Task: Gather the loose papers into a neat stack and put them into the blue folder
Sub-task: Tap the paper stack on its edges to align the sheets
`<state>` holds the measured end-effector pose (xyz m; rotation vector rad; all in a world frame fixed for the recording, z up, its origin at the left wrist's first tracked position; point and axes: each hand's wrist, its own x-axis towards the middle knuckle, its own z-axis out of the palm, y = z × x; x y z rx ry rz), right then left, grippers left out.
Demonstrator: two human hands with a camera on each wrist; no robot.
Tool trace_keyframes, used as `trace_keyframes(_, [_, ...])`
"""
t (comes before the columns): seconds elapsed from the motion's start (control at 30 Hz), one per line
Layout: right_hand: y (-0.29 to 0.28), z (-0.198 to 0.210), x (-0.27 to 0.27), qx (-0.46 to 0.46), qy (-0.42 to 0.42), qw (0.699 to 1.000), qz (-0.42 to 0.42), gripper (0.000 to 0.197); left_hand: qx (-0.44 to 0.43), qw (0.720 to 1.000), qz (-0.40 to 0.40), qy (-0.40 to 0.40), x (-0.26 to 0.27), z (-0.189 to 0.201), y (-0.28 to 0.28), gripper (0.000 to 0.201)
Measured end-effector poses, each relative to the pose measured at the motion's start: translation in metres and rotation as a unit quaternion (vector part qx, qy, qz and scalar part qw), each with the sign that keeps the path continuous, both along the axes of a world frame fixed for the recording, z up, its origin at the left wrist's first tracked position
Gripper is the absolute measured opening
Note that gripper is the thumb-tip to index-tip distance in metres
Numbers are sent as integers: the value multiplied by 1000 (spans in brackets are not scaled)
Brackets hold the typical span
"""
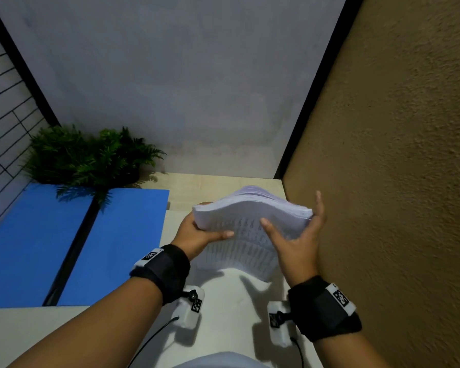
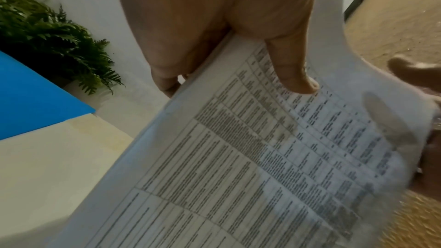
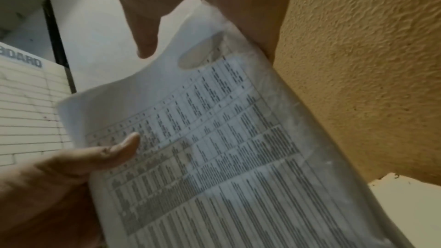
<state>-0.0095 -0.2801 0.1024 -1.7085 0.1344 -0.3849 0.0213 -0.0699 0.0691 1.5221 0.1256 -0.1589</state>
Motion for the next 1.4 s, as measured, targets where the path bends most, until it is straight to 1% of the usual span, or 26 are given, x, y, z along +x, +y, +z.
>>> trace_keyframes(0.03, [-1, -3, -1, 27, 5, 1000, 12, 112, -9, 1000, -5, 20, 1, -1, -1, 66])
trace_keyframes(0.07, [-4, -7, 1, 57, 23, 998, 18, 112, -12, 999, -9, 34, 2, -3, -1, 62])
trace_keyframes(0.1, [-6, -12, 3, 90, 55, 994, 32, 108, -8, 999, -13, 46, 4, -5, -1, 58])
trace_keyframes(0.17, [-12, -23, 12, 146, 131, 977, 87, 90, 1, 998, -18, 62, 7, -6, -2, 51])
trace_keyframes(0.2, [-14, -27, 15, 156, 163, 969, 102, 87, 1, 998, -15, 65, 9, -6, -3, 49])
trace_keyframes(0.23, [-15, -29, 17, 159, 181, 965, 104, 89, -2, 998, -8, 65, 10, -4, -4, 46])
trace_keyframes(0.27, [-15, -30, 20, 157, 184, 966, 96, 92, -6, 998, 1, 63, 10, -2, -5, 44])
trace_keyframes(0.33, [-16, -27, 23, 153, 168, 970, 83, 91, -17, 998, 13, 56, 8, 5, -4, 41])
trace_keyframes(0.47, [-19, -17, 16, 158, 138, 972, 108, 76, -36, 998, 22, 36, -3, 14, 8, 39])
trace_keyframes(0.5, [-19, -17, 13, 159, 135, 971, 113, 74, -39, 998, 22, 32, -6, 15, 10, 41])
trace_keyframes(0.6, [-11, -21, 5, 158, 138, 971, 113, 79, -43, 998, 23, 29, -15, 16, 10, 48])
trace_keyframes(0.73, [-4, -14, 2, 167, 117, 974, 102, 62, -58, 997, 53, 18, -20, 19, 11, 60])
trace_keyframes(0.8, [-7, -12, -1, 160, 107, 975, 108, 65, -49, 998, 49, 9, -23, 20, 17, 57])
trace_keyframes(0.83, [-10, -13, -3, 152, 111, 976, 111, 66, -42, 998, 41, 10, -25, 19, 19, 54])
trace_keyframes(1.0, [-14, -36, -8, 116, 186, 967, 132, 51, -14, 999, 0, 50, -33, 2, 15, 48])
trace_keyframes(1.1, [-8, -35, -5, 122, 190, 967, 116, 41, -16, 998, 20, 52, -34, 1, 10, 48])
trace_keyframes(1.17, [-9, -30, -5, 142, 178, 966, 125, 42, -22, 998, 31, 45, -34, 4, 12, 52])
trace_keyframes(1.27, [-15, -29, -10, 149, 163, 967, 131, 57, -24, 999, 32, 34, -35, 7, 17, 56])
trace_keyframes(1.33, [-17, -31, -13, 158, 165, 965, 131, 65, -33, 999, 30, 26, -38, 7, 18, 64])
trace_keyframes(1.4, [-13, -31, -15, 161, 168, 963, 137, 65, -46, 998, 28, 14, -40, 9, 13, 65])
